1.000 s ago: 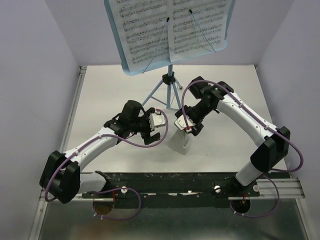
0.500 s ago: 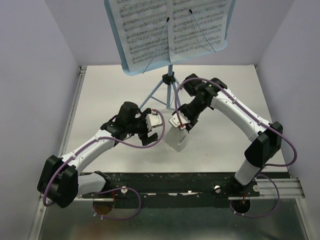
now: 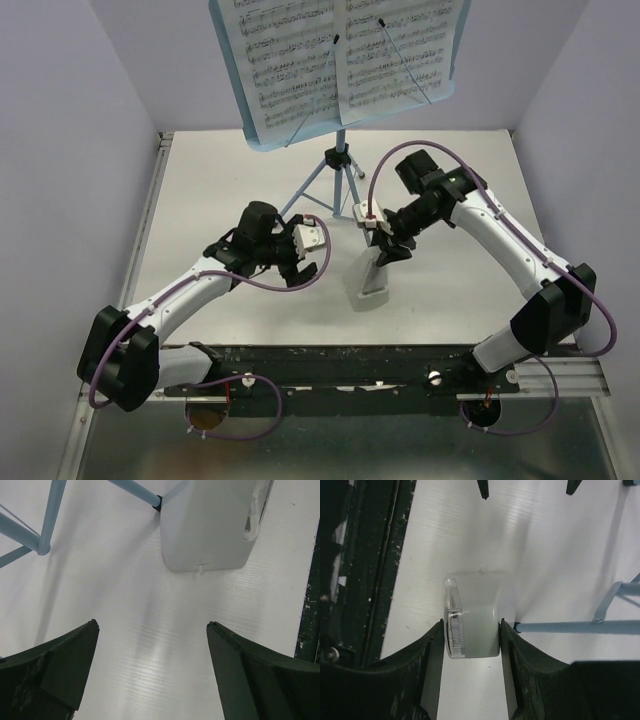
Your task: Pack up the instrument practice props
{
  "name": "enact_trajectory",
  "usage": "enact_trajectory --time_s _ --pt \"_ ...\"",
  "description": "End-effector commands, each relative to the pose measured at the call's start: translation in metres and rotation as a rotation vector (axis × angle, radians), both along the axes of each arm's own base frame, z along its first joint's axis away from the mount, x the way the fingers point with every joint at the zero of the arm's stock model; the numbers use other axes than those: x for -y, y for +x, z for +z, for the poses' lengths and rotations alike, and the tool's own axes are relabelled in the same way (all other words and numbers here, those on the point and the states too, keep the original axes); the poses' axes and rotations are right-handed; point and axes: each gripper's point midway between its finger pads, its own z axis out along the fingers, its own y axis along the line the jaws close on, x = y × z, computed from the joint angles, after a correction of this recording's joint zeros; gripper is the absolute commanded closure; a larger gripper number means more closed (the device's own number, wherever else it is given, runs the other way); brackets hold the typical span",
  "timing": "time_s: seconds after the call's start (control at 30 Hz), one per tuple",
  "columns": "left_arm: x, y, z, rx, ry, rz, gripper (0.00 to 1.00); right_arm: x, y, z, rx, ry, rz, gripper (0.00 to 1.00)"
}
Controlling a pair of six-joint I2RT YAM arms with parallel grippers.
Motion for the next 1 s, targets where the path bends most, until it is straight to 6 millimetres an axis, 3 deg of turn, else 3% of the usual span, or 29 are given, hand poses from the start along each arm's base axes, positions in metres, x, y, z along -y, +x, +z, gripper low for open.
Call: enact_trajectory --time_s 0.0,0.23,0.37,0.7,0.83,0.97 --pt "0.011 0.005 0.014 -0.003 -0.061 -0.017 0.01 0.045 -0.062 -0.023 -0.407 -0.203 -0.247 0.71" --pt "0.016 0.005 0.016 -0.010 -0.077 -0.032 0.01 0.039 -0.052 -0.009 -0.368 -0.170 -0.220 0.39" --pt "0.016 0.004 0.018 -0.011 -0.080 -0.030 0.01 0.031 -0.041 -0.003 -0.358 -0.167 -0.200 0.00" --pt "0.008 0.005 0.014 -0.002 -0.063 -0.007 0.01 0.027 -0.042 -0.012 -0.251 -0.218 -0.156 0.01" --pt "0.008 0.005 0.014 -0.002 -0.068 -0.006 0.01 0.032 -0.048 -0.022 -0.242 -0.261 -0.161 0.15" --pt "0.010 0.005 0.015 -0.004 -0.077 -0.009 0.01 0.034 -0.049 -0.027 -0.206 -0.277 -0.166 0.23"
